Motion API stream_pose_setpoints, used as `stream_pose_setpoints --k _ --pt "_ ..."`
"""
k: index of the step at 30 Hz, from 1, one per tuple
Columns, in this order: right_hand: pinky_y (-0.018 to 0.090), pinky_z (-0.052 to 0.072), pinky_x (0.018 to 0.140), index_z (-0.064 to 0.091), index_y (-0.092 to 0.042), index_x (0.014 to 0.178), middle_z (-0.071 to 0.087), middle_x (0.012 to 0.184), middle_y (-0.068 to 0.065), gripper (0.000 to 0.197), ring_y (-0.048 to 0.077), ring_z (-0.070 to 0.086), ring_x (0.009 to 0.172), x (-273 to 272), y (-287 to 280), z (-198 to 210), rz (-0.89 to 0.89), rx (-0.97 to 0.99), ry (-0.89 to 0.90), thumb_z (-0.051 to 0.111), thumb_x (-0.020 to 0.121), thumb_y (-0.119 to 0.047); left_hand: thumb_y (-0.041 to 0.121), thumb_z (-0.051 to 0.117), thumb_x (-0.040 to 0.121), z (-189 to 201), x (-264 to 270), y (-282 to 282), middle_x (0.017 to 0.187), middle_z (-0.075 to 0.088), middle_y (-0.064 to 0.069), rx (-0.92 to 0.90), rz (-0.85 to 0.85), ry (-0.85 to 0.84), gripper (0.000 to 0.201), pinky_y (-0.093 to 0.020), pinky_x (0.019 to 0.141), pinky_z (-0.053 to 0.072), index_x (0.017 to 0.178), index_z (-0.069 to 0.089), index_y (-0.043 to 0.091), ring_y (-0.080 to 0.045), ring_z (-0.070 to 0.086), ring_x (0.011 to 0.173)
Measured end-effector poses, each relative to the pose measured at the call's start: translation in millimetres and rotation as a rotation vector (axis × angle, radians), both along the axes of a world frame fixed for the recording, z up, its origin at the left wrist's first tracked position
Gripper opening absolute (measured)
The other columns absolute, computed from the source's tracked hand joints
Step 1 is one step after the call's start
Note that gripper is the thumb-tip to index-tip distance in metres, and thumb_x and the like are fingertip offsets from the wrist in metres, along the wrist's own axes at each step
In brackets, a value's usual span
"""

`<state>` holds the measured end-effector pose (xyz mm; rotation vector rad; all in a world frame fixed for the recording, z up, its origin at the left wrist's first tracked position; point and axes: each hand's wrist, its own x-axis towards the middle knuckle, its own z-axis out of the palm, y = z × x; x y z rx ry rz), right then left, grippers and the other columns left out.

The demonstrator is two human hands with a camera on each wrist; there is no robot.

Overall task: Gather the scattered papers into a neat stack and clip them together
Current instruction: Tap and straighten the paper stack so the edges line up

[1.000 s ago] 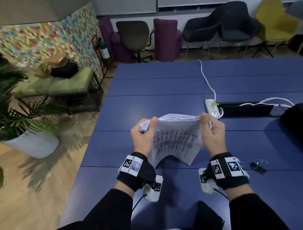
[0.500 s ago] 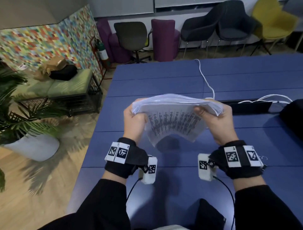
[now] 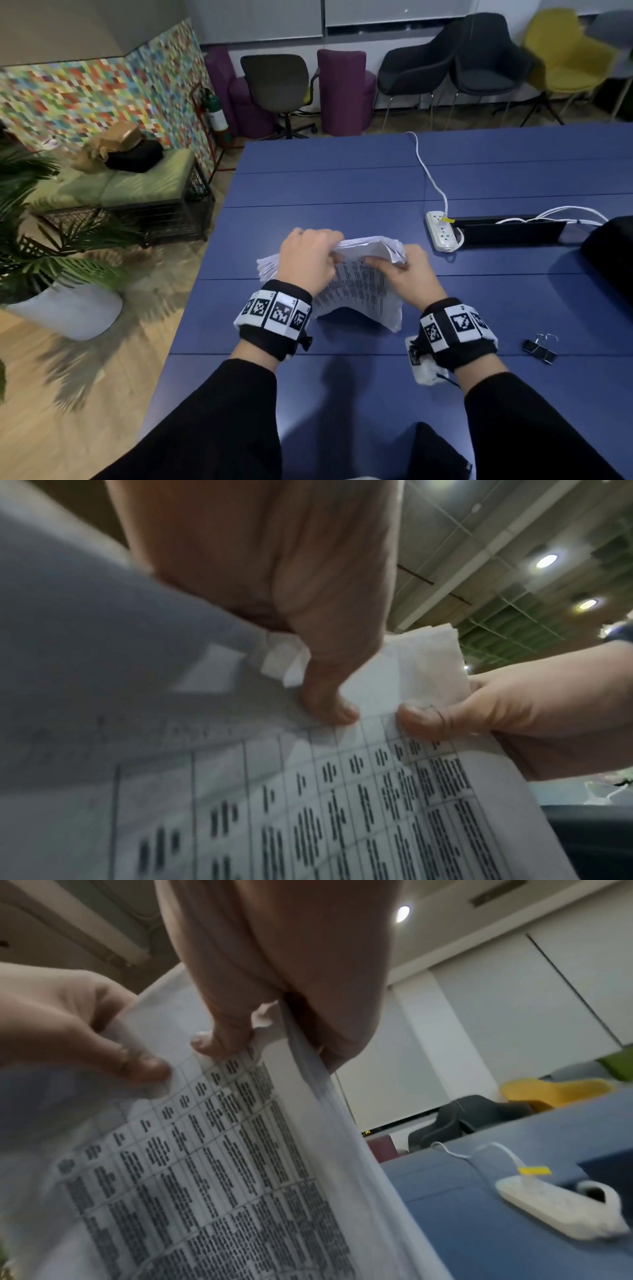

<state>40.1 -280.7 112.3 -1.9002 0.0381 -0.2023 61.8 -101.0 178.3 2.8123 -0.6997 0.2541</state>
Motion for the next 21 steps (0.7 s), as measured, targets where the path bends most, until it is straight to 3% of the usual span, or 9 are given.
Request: stream_pose_setpoints --k 3,6,8,10,12,14,16,19,21 --pt "0.036 0.052 0.070 0.071 -0.011 0.078 0.070 0.078 0.023 0.022 0.018 0.061 0.069 -6.0 -3.7 -5.6 -0.006 0.080 0.042 0.077 0.073 -0.032 0.012 0.060 0.075 0.0 -3.1 6.4 0.073 0.066 0.006 -0.117 0.069 0.012 0.010 -0.030 0.063 0.040 0.072 0.056 0.020 -0.030 0.062 0.084" --pt "0.032 0.051 0.070 0.069 -0.009 0.076 0.068 0.074 0.004 0.011 0.011 0.060 0.069 -18.1 -19.7 -27.8 -0.019 0.123 0.136 0.071 0.080 -0.019 0.020 0.070 0.074 9.3 -5.2 25.1 0.050 0.055 0.011 -0.356 0.141 0.076 0.008 -0.027 0.061 0.042 0.069 0.064 0.023 -0.027 0.063 0.074" --pt "0.028 0.047 0.064 0.065 -0.012 0.073 0.063 0.067 -0.005 0.015 0.006 0.056 0.061 -27.3 -34.4 -41.4 -0.004 0.097 0.188 0.067 0.085 -0.022 0.029 0.071 0.072 9.6 -0.5 44.3 0.055 0.062 0.008 -0.512 0.168 0.154 0.007 -0.030 0.064 0.050 0.078 0.070 0.025 -0.026 0.065 0.073" --pt "0.016 0.047 0.061 0.064 -0.016 0.074 0.066 0.060 -0.012 0.015 -0.003 0.057 0.058 -35.8 -46.9 -49.2 0.006 0.069 0.203 0.062 0.089 -0.019 0.034 0.070 0.068 4.4 6.1 63.0 0.070 0.073 0.003 -0.716 0.202 0.281 0.019 -0.042 0.072 0.058 0.085 0.073 0.038 -0.027 0.071 0.078" --pt "0.008 0.047 0.063 0.066 -0.017 0.081 0.070 0.065 -0.019 0.015 -0.009 0.061 0.062 -40.2 -55.8 -54.6 -0.016 0.098 0.195 0.057 0.092 -0.012 0.029 0.073 0.066 -5.0 12.0 75.4 0.078 0.076 0.001 -0.860 0.258 0.378 0.020 -0.049 0.079 0.058 0.081 0.073 0.042 -0.027 0.073 0.084" --pt "0.010 0.047 0.065 0.066 -0.017 0.083 0.070 0.065 -0.020 0.013 -0.007 0.061 0.064 -39.1 -58.3 -54.5 -0.060 0.138 0.169 0.058 0.092 -0.013 0.016 0.076 0.071 -13.2 14.1 83.1 0.075 0.076 0.005 -0.923 0.305 0.402 0.020 -0.047 0.083 0.057 0.076 0.074 0.035 -0.025 0.072 0.082" --pt "0.017 0.048 0.062 0.067 -0.019 0.083 0.068 0.064 -0.015 0.010 0.004 0.060 0.064 -36.2 -57.6 -53.9 -0.161 0.293 0.121 0.069 0.082 -0.029 0.004 0.074 0.076 -21.3 15.7 90.0 0.065 0.073 0.014 -0.999 0.327 0.397 0.023 -0.038 0.078 0.057 0.075 0.072 0.027 -0.013 0.069 0.070" --pt "0.023 0.058 0.066 0.066 -0.015 0.094 0.075 0.082 -0.005 0.062 0.012 0.069 0.073 -31.4 -52.4 -52.3 -0.195 0.671 0.106 0.087 0.046 -0.049 0.000 0.070 0.079 -36.7 13.5 97.3 0.060 0.071 0.017 -1.157 0.410 0.445 0.019 -0.024 0.061 0.053 0.082 0.068 0.018 0.001 0.065 0.056" --pt "0.028 0.059 0.073 0.066 -0.011 0.100 0.076 0.092 0.001 0.075 0.013 0.072 0.082 -29.1 -46.0 -44.2 -0.117 0.731 0.128 0.090 0.039 -0.049 0.000 0.069 0.080 -49.2 12.3 98.6 0.063 0.072 0.013 -1.212 0.456 0.490 0.019 -0.023 0.060 0.051 0.079 0.067 0.019 0.000 0.065 0.056"
